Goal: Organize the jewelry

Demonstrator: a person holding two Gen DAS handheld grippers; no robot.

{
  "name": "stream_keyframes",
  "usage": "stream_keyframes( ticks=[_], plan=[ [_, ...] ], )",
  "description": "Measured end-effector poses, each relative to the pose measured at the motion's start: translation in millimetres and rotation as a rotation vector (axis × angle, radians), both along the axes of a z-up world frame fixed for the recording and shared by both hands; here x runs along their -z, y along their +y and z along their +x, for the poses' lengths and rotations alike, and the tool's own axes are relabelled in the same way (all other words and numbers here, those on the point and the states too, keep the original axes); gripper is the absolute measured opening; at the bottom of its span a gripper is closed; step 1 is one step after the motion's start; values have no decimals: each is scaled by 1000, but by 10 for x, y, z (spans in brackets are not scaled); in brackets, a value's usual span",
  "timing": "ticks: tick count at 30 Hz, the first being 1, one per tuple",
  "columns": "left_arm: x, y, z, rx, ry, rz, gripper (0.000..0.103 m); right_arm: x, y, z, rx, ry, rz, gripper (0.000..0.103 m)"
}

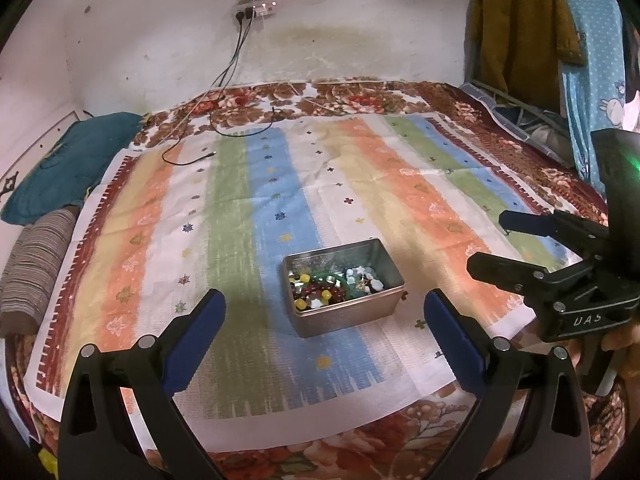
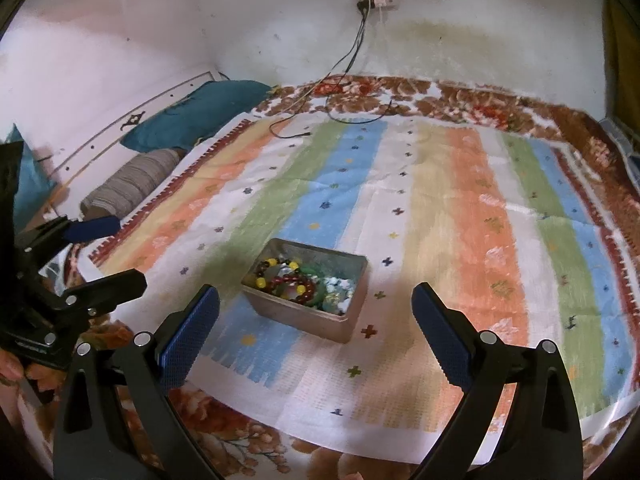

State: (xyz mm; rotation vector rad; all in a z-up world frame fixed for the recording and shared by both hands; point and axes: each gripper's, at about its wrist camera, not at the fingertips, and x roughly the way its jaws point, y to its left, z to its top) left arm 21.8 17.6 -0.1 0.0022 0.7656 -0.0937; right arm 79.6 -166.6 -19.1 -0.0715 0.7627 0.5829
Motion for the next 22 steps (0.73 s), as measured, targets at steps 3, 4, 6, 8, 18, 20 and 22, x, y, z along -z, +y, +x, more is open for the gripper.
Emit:
stream_keyframes(
  ticks=[3, 4, 6, 8, 18, 20, 22],
  plan=[
    [-7, 8, -8, 3, -2, -5, 97, 0, 3, 10, -9, -1, 2, 98],
    [-9, 7, -8, 4, -2, -7, 97, 3, 4, 7, -10, -2, -1, 98],
    [-15, 4, -11, 4, -4, -8, 97, 13, 18, 13, -14, -4, -11, 98],
    [-17, 6, -9, 4, -4, -8, 97, 24, 41, -8, -19, -6, -19, 98],
    [-23, 22, 5, -17, 5, -9, 97, 26, 47, -35, -17, -7, -20, 98],
    [-28, 32, 6, -22, 4, -12, 97, 27, 44, -36, -16, -5, -20, 98],
    [-29, 44, 12, -23, 7, -18, 97, 29, 40, -36, -15, -4, -19, 98]
  ],
)
